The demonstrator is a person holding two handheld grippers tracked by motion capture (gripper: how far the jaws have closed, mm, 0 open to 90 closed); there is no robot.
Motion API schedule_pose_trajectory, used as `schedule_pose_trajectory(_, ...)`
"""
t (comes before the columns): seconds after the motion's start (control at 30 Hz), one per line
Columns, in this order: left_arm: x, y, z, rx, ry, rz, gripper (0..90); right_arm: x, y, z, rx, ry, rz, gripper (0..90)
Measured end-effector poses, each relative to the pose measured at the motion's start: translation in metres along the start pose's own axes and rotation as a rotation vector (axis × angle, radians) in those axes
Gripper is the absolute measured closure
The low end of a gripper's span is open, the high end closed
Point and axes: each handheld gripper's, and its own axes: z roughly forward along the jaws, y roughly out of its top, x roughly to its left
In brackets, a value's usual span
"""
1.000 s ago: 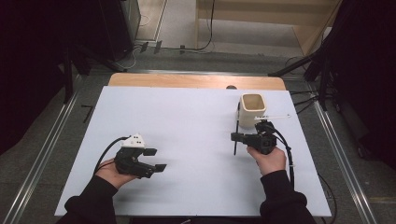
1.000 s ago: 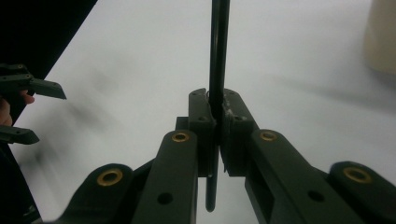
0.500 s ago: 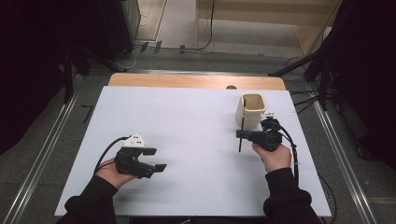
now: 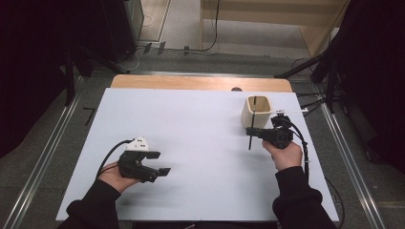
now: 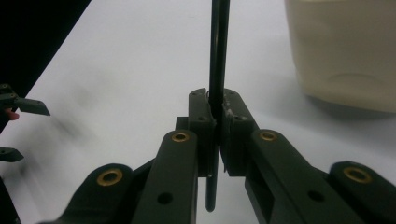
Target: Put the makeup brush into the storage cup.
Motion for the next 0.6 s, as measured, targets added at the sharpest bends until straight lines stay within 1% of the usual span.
schedule_pose_trajectory(0.2,0.0,0.0,0.001,0.002,-0.002,0.003,25.2,-0.005,0.008,-0.003,-0.008,-0.006,0.007,86.3)
schedule_pose_trajectory(0.27,0.0,0.0,0.001,-0.005,0.014,0.003,25.5,-0.005,0.01,-0.004,-0.011,-0.004,0.006,86.3)
schedule_pose_trajectory(0.37,0.0,0.001,0.0,-0.016,0.01,0.002,25.9,-0.006,0.015,-0.008,-0.026,-0.002,0.007,86.3)
schedule_pose_trajectory(0.43,0.001,0.0,0.0,-0.011,0.014,-0.002,25.9,-0.006,0.02,-0.011,-0.029,-0.001,0.008,86.3)
schedule_pose_trajectory(0.5,0.002,0.0,0.0,-0.013,0.012,-0.007,25.9,-0.004,0.025,-0.012,-0.024,-0.001,-0.003,86.3)
schedule_pose_trajectory(0.6,0.001,0.0,0.0,-0.012,0.01,-0.003,25.9,-0.003,0.034,-0.014,-0.019,-0.015,-0.017,86.3)
